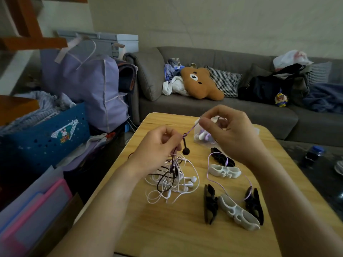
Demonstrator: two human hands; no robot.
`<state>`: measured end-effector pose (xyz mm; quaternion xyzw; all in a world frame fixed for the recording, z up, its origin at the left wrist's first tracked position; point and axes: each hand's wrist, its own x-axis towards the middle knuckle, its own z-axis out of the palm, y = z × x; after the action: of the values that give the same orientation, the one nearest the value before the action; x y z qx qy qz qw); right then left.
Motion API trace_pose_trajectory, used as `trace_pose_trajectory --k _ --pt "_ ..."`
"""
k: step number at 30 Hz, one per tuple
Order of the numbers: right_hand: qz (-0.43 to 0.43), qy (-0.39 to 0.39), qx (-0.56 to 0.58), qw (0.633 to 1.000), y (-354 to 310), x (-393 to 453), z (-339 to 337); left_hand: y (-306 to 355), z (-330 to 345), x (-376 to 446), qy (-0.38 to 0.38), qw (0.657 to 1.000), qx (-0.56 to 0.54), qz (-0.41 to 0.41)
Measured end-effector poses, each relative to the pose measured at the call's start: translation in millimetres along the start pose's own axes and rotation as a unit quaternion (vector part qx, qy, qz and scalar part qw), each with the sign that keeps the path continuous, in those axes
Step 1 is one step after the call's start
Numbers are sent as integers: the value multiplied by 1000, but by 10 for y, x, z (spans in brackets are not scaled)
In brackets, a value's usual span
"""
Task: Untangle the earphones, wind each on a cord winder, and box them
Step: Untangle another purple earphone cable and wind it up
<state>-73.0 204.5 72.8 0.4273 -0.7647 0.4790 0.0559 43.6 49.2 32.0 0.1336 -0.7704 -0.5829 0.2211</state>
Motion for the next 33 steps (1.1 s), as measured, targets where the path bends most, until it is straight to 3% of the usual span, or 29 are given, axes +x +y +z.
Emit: trace_pose_trajectory --k 4,8,15,22,27,33 --pt "16 31 88 996 -6 3 45 15 -24 -31 -75 997 -28 15" --pt "14 50 100 994 -40 -5 87 -24 -45 -50 -134 990 38 15" --pt "44 69 139 987 -83 -26 130 -98 -83 6 14 986 154 58" --pt "127 -24 158 979 2 -15 160 -104 -58 -1 31 987 148 51" --pt "96 -151 44 983 12 -78 268 -54 -45 -25 69 970 192 128" --pt "42 -147 74 985 16 -161 443 -41 10 -26 136 948 180 225"
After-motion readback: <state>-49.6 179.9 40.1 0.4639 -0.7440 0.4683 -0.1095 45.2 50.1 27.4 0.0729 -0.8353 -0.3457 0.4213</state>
